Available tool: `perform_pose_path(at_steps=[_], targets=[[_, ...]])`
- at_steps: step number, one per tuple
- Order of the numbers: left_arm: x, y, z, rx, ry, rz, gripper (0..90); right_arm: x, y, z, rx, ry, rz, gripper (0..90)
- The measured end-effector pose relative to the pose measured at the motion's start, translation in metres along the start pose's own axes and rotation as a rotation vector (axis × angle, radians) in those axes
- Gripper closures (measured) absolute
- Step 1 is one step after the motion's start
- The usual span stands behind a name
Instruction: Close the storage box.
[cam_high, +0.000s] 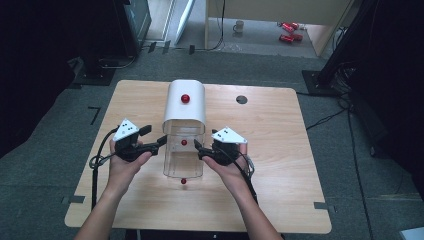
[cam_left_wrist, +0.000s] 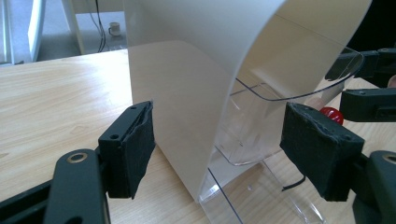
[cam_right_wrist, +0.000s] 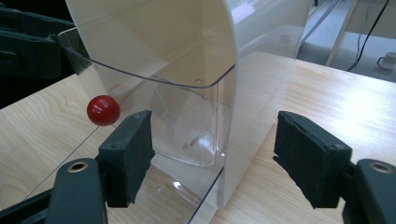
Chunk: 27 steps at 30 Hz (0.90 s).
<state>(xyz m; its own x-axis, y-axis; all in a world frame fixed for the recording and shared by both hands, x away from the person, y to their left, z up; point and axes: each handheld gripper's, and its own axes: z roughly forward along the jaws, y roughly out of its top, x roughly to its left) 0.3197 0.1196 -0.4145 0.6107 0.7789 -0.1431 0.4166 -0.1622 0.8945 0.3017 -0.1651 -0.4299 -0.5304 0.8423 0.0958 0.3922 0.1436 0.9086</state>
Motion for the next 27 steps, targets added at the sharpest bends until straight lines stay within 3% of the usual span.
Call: perform_pose_path(at_steps=[6,14,19,23,27], targets=[[0.0,-0.001,0.009,-0.002,-0.001,-0.004,30.4,-0.007,0.005,0.004,-0.031,0.025,0.014,35.7],[-0.008,-0.002,0.021,0.011,-0.036,0.038,39.7,-0.01,0.006,0.006,-0.059,0.084,0.031,47.9],[-0.009,-0.003,0.021,0.018,-0.045,0.039,36.9,-0.01,0.005,0.005,-0.057,0.078,0.027,46.9],[-0.006,-0.009,0.014,0.014,-0.052,0.011,34.7,-0.013,0.005,0.0,-0.054,0.087,0.025,41.1],[-0.005,-0.02,0.004,0.016,-0.069,0.014,32.5,-0.013,0.002,-0.007,-0.048,0.098,0.012,35.4]])
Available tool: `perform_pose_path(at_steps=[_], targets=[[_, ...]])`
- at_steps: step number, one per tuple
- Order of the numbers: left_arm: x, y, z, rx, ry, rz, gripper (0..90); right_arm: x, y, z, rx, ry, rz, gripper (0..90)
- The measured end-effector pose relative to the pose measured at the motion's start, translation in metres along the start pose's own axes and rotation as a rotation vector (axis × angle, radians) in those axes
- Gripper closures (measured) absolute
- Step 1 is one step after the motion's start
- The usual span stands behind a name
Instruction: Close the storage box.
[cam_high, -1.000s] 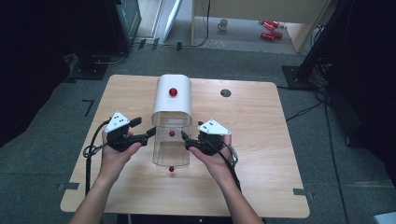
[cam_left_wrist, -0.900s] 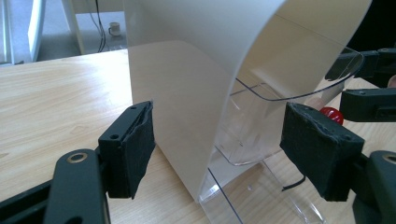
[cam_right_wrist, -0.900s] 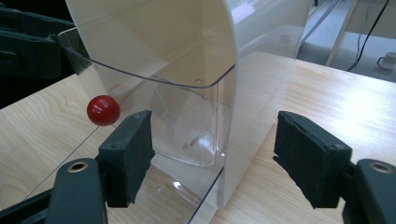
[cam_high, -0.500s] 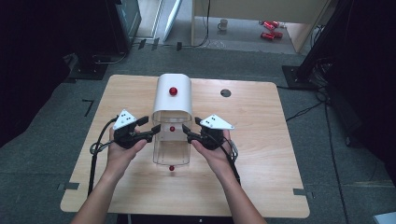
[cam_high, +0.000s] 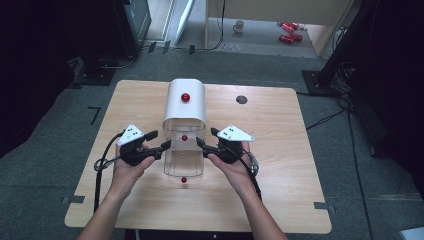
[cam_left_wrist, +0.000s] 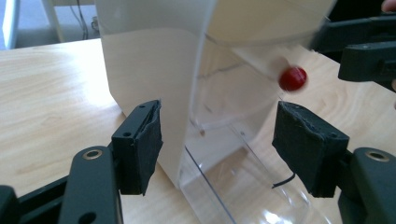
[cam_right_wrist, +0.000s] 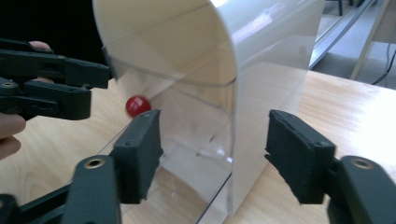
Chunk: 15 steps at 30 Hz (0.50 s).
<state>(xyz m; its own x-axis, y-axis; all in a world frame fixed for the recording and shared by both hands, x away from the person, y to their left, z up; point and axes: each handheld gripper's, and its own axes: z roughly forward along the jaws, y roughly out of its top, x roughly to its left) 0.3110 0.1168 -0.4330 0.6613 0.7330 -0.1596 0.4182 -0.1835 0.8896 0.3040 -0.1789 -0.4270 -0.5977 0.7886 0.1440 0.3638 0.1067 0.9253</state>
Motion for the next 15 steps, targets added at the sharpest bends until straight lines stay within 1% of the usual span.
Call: perform_pose_path(at_steps=[3,4,5,6,7,8,9,10,11,12,13,14,15], targets=[[-0.002,-0.011,-0.007,0.003,-0.032,0.013,30.7,0.002,-0.007,-0.004,0.015,0.018,-0.012,28.4],[-0.004,-0.014,-0.009,0.006,-0.04,0.019,28.8,0.005,-0.013,-0.007,0.033,0.028,-0.021,23.9],[-0.007,-0.022,-0.011,0.017,-0.057,0.028,27.4,0.007,-0.017,-0.008,0.045,0.032,-0.027,21.4],[-0.007,-0.022,-0.011,0.017,-0.057,0.028,26.1,0.007,-0.017,-0.008,0.045,0.032,-0.027,21.4],[-0.009,-0.025,-0.013,0.021,-0.067,0.029,25.1,0.01,-0.026,-0.01,0.065,0.038,-0.036,19.3],[-0.013,-0.033,-0.016,0.023,-0.092,0.031,24.3,0.012,-0.03,-0.011,0.073,0.044,-0.037,18.8],[-0.014,-0.037,-0.017,0.026,-0.098,0.032,23.6,0.014,-0.035,-0.012,0.082,0.05,-0.04,17.7],[-0.014,-0.037,-0.017,0.026,-0.098,0.032,23.5,0.015,-0.04,-0.014,0.095,0.052,-0.043,16.7],[-0.015,-0.042,-0.018,0.029,-0.109,0.031,23.5,0.017,-0.045,-0.015,0.101,0.053,-0.041,16.7],[-0.016,-0.046,-0.02,0.031,-0.122,0.025,23.5,0.017,-0.045,-0.015,0.101,0.053,-0.041,16.7],[-0.018,-0.055,-0.021,0.058,-0.143,0.025,23.3,0.019,-0.056,-0.019,0.114,0.064,-0.028,16.3],[-0.018,-0.055,-0.021,0.058,-0.143,0.025,23.2,0.019,-0.056,-0.019,0.114,0.064,-0.028,16.3],[-0.018,-0.059,-0.022,0.073,-0.146,0.023,23.2,0.021,-0.062,-0.02,0.119,0.067,-0.019,16.3]])
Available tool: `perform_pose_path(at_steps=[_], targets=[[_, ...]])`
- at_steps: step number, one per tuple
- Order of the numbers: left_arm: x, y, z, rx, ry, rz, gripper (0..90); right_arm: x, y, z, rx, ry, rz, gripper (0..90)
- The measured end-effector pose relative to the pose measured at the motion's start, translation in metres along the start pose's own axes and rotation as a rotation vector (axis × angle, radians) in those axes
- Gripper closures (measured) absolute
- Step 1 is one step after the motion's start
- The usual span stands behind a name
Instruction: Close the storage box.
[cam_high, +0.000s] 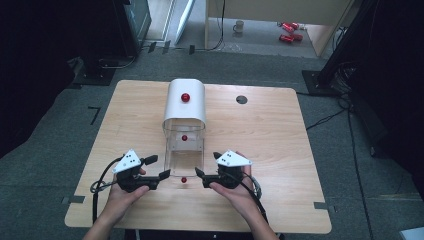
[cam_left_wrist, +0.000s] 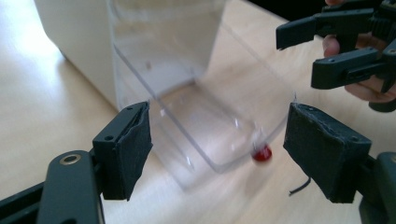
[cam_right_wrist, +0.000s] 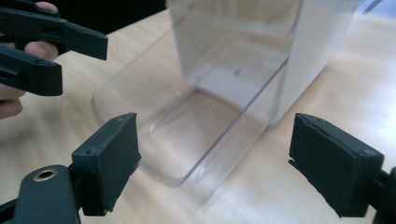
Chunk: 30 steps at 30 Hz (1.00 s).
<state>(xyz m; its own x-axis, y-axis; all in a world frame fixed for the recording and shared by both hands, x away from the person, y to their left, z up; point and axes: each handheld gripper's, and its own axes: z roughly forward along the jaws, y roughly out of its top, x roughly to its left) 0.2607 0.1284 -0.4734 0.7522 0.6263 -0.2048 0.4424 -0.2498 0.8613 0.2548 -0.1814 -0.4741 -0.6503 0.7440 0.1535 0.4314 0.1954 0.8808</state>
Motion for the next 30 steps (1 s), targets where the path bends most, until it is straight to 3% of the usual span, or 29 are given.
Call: perform_pose_path(at_steps=[2,6,10,13,18,25,30], targets=[[-0.001,-0.008,0.0,0.01,-0.013,0.002,23.3,0.004,-0.017,-0.001,0.015,0.021,0.01,16.3],[-0.006,-0.022,0.001,0.041,-0.022,0.015,23.6,0.007,-0.032,0.002,0.043,0.04,0.002,17.3],[-0.009,-0.03,0.005,0.084,-0.018,0.004,24.9,0.01,-0.04,0.005,0.06,0.068,0.011,19.8],[-0.009,-0.032,0.01,0.11,-0.008,0.003,25.3,0.011,-0.043,0.007,0.067,0.063,0.014,21.2],[-0.01,-0.035,0.019,0.156,0.001,0.02,29.0,0.013,-0.047,0.013,0.07,0.052,0.028,32.8],[-0.011,-0.034,0.021,0.154,0.026,0.018,34.3,0.013,-0.047,0.014,0.068,0.066,0.037,40.3],[-0.011,-0.032,0.025,0.143,0.05,0.002,40.5,0.014,-0.046,0.016,0.08,0.041,0.035,45.3]])
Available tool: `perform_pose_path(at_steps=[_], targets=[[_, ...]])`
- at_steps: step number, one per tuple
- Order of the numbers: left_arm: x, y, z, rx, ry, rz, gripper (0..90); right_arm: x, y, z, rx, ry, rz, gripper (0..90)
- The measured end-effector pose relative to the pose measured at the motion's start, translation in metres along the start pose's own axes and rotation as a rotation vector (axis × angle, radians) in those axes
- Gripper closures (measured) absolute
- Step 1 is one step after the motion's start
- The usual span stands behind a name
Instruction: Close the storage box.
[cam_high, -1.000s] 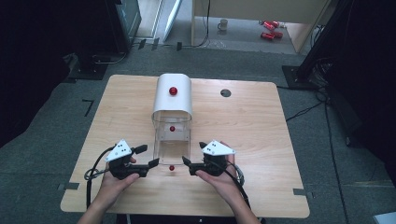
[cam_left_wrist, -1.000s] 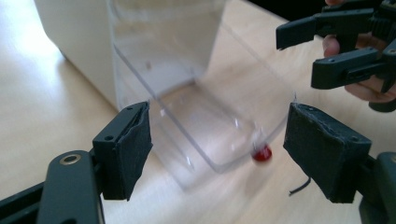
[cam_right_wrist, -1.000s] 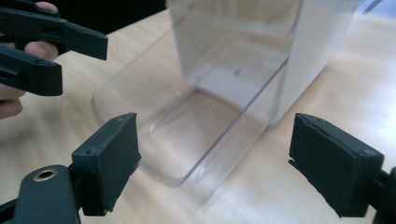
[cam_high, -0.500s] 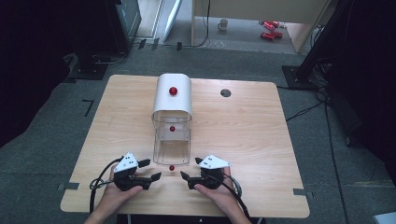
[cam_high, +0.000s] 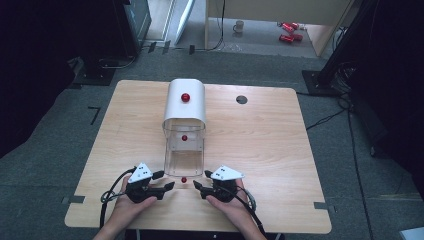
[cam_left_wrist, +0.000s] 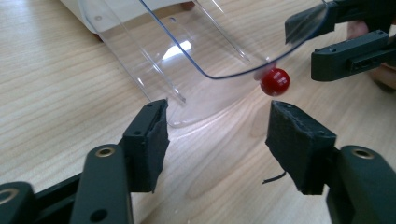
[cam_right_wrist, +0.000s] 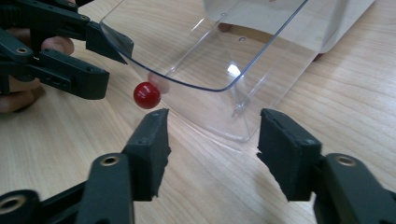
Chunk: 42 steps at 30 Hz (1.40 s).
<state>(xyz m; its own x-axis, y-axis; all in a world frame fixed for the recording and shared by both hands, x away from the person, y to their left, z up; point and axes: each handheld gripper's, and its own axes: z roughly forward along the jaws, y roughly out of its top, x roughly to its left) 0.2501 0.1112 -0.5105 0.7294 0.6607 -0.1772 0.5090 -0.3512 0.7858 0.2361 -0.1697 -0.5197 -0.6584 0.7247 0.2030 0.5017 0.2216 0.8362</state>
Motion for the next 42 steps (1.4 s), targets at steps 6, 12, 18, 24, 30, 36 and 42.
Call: perform_pose_path(at_steps=[6,12,18,24,30,36,42], targets=[[-0.002,0.002,0.004,-0.003,0.043,0.002,45.7,0.001,0.001,0.001,0.001,-0.035,0.001,53.9],[-0.004,0.002,0.004,-0.009,0.072,0.009,49.5,0.001,0.001,0.001,-0.011,-0.046,0.012,55.2],[-0.005,0.003,0.004,-0.02,0.073,0.005,50.0,0.002,0.001,0.001,-0.026,-0.054,0.013,55.1],[-0.007,0.006,0.004,-0.04,0.071,0.006,49.9,0.0,0.004,-0.001,-0.045,-0.061,0.026,54.0],[-0.005,0.012,0.003,-0.064,0.084,0.0,49.8,-0.001,0.009,-0.001,-0.064,-0.068,0.029,53.9],[0.002,0.018,0.006,-0.071,0.083,-0.009,48.6,-0.004,0.017,0.001,-0.076,-0.068,0.024,53.1],[0.003,0.024,0.009,-0.083,0.074,0.006,40.1,-0.006,0.019,0.003,-0.079,-0.07,0.021,48.8]])
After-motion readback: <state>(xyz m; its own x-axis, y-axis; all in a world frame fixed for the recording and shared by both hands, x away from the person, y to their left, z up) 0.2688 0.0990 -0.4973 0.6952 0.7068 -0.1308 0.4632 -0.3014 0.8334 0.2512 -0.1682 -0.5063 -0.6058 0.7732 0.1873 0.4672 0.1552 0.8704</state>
